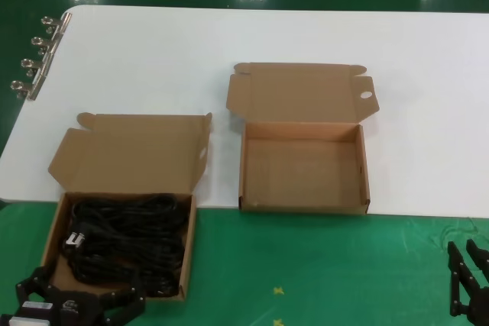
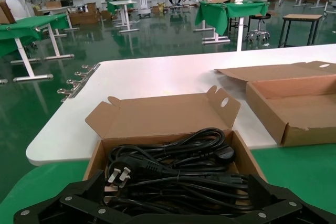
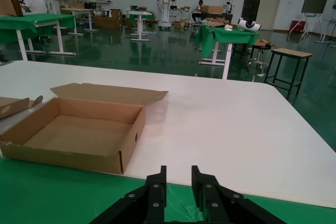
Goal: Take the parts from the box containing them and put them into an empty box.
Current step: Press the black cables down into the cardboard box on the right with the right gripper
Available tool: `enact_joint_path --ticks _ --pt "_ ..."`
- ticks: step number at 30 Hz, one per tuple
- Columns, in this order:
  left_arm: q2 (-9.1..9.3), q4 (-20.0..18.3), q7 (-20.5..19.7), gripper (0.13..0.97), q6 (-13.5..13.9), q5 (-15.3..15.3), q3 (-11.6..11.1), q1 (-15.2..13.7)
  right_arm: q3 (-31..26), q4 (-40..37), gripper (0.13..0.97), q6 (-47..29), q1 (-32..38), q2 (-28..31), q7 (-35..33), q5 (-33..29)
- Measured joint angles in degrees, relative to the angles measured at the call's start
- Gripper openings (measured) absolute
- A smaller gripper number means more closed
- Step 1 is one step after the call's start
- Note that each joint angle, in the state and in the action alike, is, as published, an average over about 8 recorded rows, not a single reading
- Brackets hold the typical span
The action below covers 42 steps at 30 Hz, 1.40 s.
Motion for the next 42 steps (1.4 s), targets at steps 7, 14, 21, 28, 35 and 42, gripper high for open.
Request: enact_joint_path --ticks 7,14,21,28,35,42 --pt "-0.02 -0.10 0.01 0.966 0.08 0.01 0.00 0.03 0.00 0.00 0.253 0.00 0.00 0.00 0.00 0.00" --pt "-0.98 -1.79 0.64 0.966 -0.04 0.29 1.14 0.33 0.00 0.00 0.187 0.00 0.00 0.00 0.00 0.00" --pt "-4.30 -3.22 4.65 0.966 -3.67 1.19 6.28 -0.58 0.00 0.00 0.228 0.00 0.00 0.00 0.00 0.00" --pt "-9.83 -3.64 16.01 0.966 -8.16 0.23 13.66 -5.10 0.00 0.00 0.306 0.00 0.00 0.00 0.00 0.00" --pt "-20.92 -5.25 33.09 0.966 -14.47 -13.80 28.93 -15.46 0.00 0.00 0.350 0.00 0.00 0.00 0.00 0.00" --pt "-29.84 -4.19 49.98 0.966 -18.14 -32.01 47.11 -30.77 0.00 0.00 0.512 0.00 0.00 0.00 0.00 0.00"
